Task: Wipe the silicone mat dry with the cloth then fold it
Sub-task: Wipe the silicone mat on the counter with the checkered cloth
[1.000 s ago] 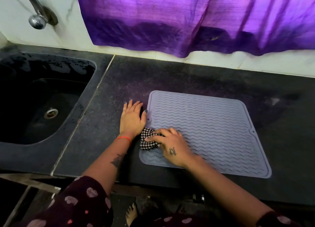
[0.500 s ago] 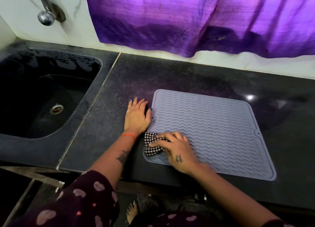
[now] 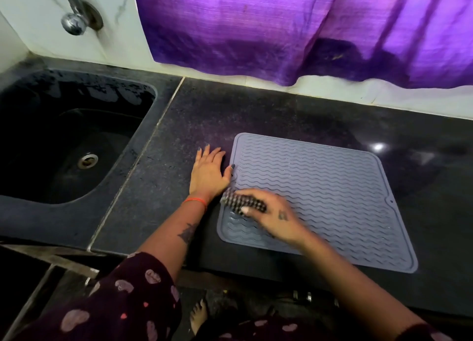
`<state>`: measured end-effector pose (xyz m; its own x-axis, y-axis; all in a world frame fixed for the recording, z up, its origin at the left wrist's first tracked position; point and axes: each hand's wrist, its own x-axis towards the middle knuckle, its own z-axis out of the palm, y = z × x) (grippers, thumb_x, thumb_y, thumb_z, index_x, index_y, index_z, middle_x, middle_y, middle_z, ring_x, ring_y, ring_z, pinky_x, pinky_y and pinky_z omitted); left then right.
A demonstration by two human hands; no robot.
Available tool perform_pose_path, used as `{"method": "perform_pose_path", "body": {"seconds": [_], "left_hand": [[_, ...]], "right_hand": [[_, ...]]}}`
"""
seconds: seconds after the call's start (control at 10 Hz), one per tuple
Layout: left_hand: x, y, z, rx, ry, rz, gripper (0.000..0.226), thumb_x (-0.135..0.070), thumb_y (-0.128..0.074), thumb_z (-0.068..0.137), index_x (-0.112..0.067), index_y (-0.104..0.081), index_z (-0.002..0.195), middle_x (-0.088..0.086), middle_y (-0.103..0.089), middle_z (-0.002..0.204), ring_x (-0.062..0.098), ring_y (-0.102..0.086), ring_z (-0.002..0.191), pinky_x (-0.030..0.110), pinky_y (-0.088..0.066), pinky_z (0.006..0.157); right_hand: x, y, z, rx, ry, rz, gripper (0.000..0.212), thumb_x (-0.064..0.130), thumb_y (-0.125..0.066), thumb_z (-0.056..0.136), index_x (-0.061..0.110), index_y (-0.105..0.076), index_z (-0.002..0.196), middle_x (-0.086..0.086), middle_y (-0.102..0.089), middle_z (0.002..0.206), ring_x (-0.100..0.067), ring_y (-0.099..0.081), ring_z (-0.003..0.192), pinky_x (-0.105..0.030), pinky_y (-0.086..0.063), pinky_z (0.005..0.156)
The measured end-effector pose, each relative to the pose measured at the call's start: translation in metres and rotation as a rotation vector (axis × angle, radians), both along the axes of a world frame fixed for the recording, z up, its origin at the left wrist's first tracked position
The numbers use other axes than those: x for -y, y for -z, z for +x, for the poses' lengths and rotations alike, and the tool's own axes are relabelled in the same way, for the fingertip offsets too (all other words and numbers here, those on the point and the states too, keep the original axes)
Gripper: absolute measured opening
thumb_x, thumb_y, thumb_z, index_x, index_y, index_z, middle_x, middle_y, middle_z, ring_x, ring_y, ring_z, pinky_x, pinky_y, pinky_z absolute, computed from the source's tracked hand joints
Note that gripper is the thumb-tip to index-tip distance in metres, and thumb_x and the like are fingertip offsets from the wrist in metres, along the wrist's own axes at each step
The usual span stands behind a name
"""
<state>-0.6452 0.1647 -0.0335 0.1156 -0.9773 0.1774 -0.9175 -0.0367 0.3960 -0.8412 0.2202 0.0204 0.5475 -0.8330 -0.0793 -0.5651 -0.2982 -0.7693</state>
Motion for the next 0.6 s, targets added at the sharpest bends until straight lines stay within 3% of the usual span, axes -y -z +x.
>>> {"method": "perform_pose_path", "body": {"seconds": [0.1,0.4,0.6], "left_hand": [[0.000,0.000,-0.001,0.015,-0.003,-0.007,0.065,-0.047,-0.032,0.084,-0.007,-0.048,0.133,0.009,-0.043,0.144,0.029,-0.021,0.142,0.038,-0.003,0.118],[-0.001,0.001,0.000,0.033,-0.008,-0.015,0.063,-0.047,-0.033,0.085,-0.007,-0.050,0.131,0.009,-0.044,0.143,0.028,-0.022,0.141,0.038,-0.003,0.118],[-0.003,0.000,-0.001,0.029,-0.001,-0.008,0.064,-0.047,-0.032,0.085,-0.008,-0.050,0.131,0.009,-0.044,0.144,0.029,-0.022,0.141,0.037,-0.002,0.118]], "right_hand": [[-0.017,0.022,0.012,-0.251,-0.171,-0.375,0.046,0.018,-0.061,0.080,0.037,-0.056,0.121,0.004,-0.055,0.117,-0.018,-0.046,0.104,-0.034,-0.039,0.085],[-0.021,0.004,0.007,-0.351,-0.246,-0.469,0.042,0.015,-0.051,0.089,0.038,-0.054,0.124,0.004,-0.052,0.125,-0.023,-0.044,0.110,-0.040,-0.039,0.086],[-0.001,-0.008,0.005,-0.369,-0.329,-0.244,0.040,0.017,-0.059,0.085,0.043,-0.058,0.116,0.013,-0.054,0.121,-0.014,-0.045,0.107,-0.036,-0.040,0.090]]}}
